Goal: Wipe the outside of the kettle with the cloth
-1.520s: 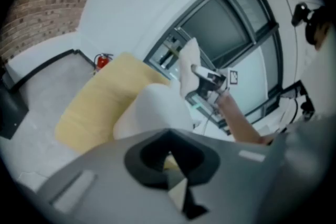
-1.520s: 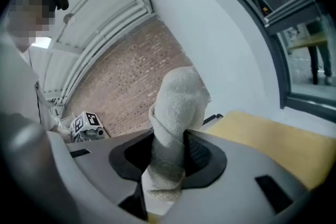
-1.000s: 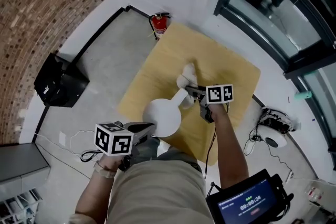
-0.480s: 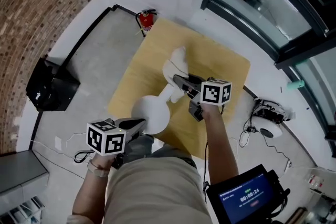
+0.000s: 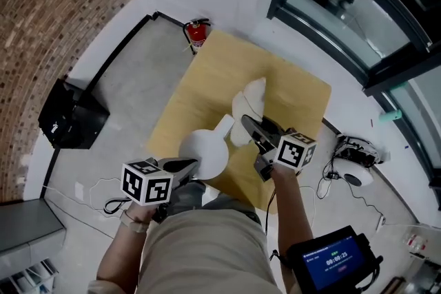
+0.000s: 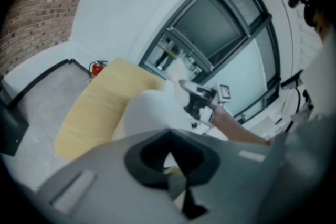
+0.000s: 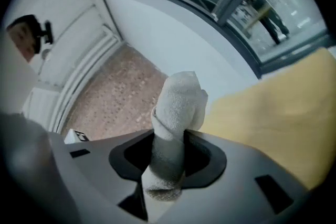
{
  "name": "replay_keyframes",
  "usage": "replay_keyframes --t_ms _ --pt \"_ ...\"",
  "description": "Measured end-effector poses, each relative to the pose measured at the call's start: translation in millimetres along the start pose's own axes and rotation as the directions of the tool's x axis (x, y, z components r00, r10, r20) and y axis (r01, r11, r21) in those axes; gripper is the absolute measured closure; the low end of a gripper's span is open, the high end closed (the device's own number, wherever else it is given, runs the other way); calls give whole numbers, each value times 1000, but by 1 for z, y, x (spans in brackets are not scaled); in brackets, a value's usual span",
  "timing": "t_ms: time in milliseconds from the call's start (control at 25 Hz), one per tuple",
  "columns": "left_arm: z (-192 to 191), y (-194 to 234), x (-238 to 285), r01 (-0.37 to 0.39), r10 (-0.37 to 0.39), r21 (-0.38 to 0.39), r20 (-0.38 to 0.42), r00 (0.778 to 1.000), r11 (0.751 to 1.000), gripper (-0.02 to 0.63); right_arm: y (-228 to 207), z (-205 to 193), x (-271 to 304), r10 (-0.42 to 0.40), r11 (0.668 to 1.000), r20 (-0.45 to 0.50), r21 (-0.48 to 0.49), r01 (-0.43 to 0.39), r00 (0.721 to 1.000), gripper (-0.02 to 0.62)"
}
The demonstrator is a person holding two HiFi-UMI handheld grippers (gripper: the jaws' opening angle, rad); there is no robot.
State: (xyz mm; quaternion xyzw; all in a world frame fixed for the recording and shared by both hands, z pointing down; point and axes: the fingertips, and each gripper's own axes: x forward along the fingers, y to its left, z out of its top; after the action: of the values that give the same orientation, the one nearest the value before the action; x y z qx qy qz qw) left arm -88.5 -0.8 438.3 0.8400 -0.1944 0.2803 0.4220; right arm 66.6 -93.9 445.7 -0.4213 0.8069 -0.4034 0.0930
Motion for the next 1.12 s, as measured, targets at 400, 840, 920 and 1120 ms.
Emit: replay_keyframes --t_ms 400,840,920,1120 --pt "3 -4 4 20 -20 -5 -9 1000 1000 607 -21 -100 -4 -116 944 -86 -318 83 990 449" --pt "9 -6 10 24 -24 12 -21 999 1000 607 27 -38 -24 -51 930 91 -359 81 995 449" --pt "10 -8 11 28 -28 13 -24 999 1000 607 11 -51 -16 -93 933 51 -346 105 994 449" --pt "11 -15 19 40 -39 12 -16 999 999 607 -78 -119 -8 -307 931 -208 -268 248 929 449"
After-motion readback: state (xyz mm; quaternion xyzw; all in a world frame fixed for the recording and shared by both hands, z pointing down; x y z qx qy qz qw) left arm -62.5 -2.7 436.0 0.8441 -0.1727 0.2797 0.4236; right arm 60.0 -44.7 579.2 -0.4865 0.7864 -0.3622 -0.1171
